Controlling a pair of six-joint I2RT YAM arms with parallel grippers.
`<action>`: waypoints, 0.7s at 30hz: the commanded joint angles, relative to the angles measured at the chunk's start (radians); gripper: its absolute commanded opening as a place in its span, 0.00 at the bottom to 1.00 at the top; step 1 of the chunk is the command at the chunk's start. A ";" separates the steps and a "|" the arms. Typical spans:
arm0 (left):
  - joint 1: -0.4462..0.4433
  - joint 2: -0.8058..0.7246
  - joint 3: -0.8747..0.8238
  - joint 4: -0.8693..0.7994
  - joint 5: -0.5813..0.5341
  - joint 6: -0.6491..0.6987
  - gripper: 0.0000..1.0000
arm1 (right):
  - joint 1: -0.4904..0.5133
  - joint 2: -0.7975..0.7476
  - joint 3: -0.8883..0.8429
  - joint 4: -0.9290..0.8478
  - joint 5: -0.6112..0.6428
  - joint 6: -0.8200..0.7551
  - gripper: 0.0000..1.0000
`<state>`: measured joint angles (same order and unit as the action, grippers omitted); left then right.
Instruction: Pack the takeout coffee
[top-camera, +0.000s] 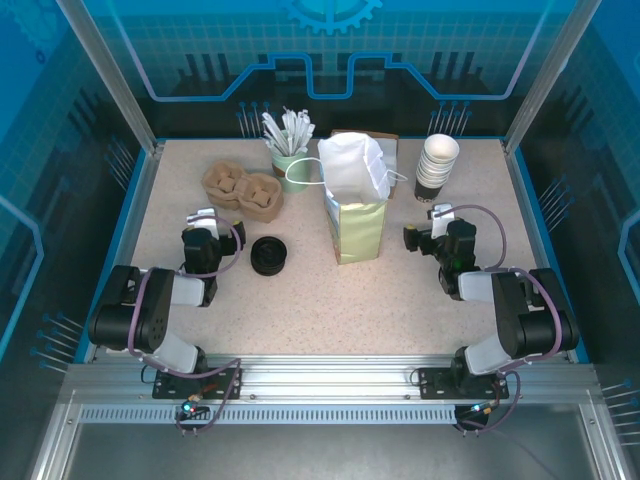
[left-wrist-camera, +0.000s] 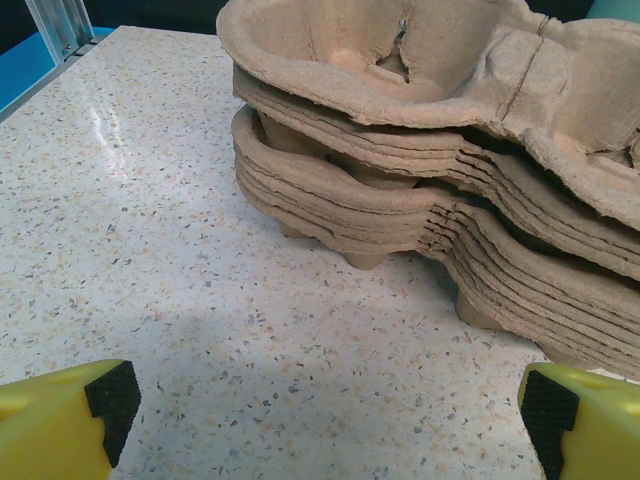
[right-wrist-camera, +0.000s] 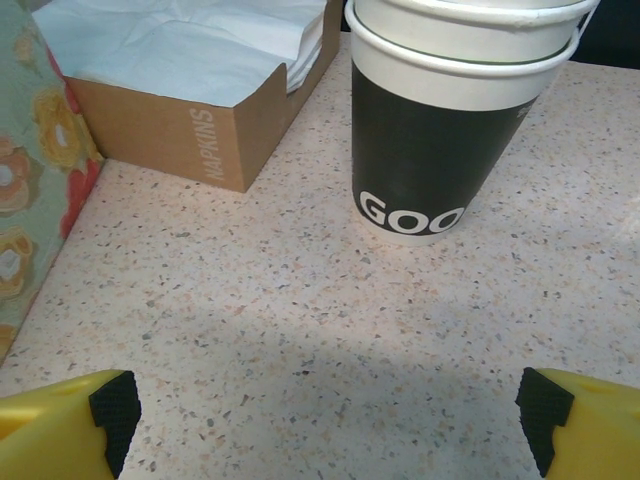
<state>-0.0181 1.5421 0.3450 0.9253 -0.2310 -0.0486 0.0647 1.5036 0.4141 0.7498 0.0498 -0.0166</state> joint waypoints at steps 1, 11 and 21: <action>-0.009 -0.007 -0.008 0.059 0.006 0.024 0.99 | -0.024 -0.016 0.022 -0.017 -0.095 -0.010 1.00; -0.032 -0.552 0.055 -0.510 -0.085 -0.036 0.99 | -0.077 -0.289 0.120 -0.402 -0.104 0.069 1.00; -0.049 -0.716 0.506 -1.275 -0.226 -0.358 0.99 | -0.140 -0.514 0.430 -1.002 0.043 0.379 1.00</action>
<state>-0.0620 0.8116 0.7444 -0.0296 -0.4183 -0.2695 -0.0380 0.9970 0.7120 0.0193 0.0418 0.1848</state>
